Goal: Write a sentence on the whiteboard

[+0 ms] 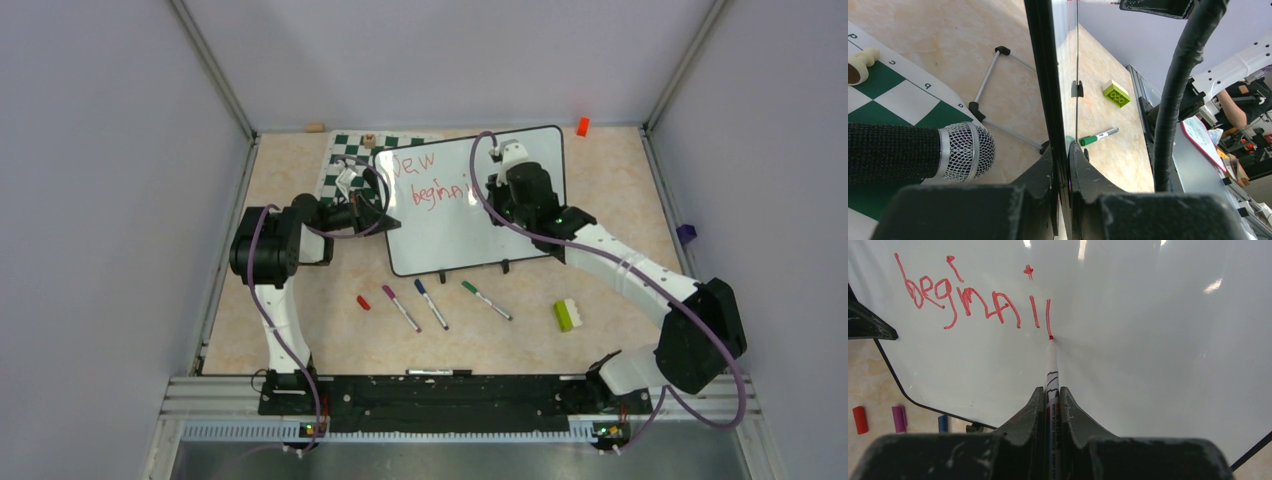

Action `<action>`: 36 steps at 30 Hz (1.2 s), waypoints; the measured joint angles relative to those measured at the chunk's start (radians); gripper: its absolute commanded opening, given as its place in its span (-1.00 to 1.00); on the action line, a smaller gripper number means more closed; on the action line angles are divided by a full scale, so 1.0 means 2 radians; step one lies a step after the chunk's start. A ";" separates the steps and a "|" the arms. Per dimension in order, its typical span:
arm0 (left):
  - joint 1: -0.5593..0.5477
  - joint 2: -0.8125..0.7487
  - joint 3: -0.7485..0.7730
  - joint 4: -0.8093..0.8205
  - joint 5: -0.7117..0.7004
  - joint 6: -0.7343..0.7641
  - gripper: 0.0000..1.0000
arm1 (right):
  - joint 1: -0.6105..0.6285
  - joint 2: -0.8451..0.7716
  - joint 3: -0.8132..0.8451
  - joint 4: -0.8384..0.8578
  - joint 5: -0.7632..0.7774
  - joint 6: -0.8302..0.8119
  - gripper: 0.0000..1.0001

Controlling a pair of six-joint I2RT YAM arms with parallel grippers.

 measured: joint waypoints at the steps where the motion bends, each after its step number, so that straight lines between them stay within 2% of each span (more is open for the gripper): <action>1: 0.000 0.000 0.000 0.000 0.000 0.000 -1.00 | 0.000 0.000 0.001 0.000 0.000 0.000 -1.00; 15: 0.000 0.000 0.000 -0.001 0.000 0.000 -1.00 | 0.000 0.027 0.047 -0.003 0.008 -0.006 -1.00; 36: 0.000 0.000 0.000 -0.003 -0.002 0.000 -1.00 | 0.001 0.027 0.051 -0.003 0.038 0.000 -1.00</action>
